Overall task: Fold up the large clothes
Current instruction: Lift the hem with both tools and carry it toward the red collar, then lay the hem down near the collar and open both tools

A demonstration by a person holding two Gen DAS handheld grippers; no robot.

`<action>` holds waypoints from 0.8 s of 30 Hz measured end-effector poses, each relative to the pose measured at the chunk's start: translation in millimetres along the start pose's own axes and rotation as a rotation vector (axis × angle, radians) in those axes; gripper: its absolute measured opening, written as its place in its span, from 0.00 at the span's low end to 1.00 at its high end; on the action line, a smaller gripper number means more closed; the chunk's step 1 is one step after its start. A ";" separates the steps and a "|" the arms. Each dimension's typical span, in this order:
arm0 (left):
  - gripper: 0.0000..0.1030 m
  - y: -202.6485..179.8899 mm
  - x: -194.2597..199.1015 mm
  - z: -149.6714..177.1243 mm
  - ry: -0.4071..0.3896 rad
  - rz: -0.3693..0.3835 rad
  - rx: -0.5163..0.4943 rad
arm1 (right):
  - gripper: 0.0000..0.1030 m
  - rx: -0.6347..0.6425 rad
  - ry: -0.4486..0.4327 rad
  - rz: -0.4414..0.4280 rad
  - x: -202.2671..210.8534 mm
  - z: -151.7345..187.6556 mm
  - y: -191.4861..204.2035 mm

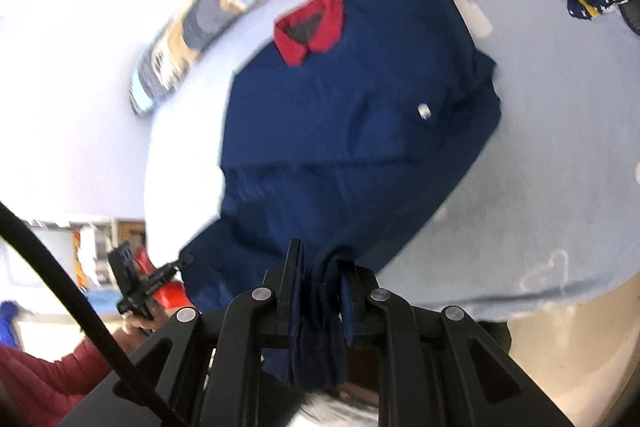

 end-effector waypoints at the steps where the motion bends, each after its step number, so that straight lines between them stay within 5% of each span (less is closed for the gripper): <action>1: 0.07 0.8 1.5 -12.0 -0.012 -0.002 0.006 | 0.17 -0.012 -0.028 -0.034 3.6 -9.2 -1.1; 6: 0.07 -4.6 3.8 -73.4 -0.064 -0.065 0.086 | 0.17 -0.037 -0.086 -0.178 14.8 -51.6 -17.6; 10: 0.07 -7.9 -1.5 -115.5 -0.112 -0.108 0.145 | 0.17 -0.081 -0.118 -0.214 20.3 -88.1 -40.6; 17: 0.07 -2.7 -38.2 -205.5 -0.168 -0.101 0.112 | 0.17 -0.145 -0.174 -0.215 4.8 -167.2 -75.8; 24: 0.07 37.1 -117.9 -291.5 -0.114 -0.078 0.169 | 0.17 -0.294 -0.230 -0.188 -54.7 -248.6 -118.3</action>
Point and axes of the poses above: each gripper's, at about its wrist camera, not at the fingertips, and x roughly against the way its jaws point, y to its left, z to its underside, the point moved 4 cm from there along -x, roughly the way its jaws point, and after that the axes turned 1 degree about y, right-handed, at the moved point
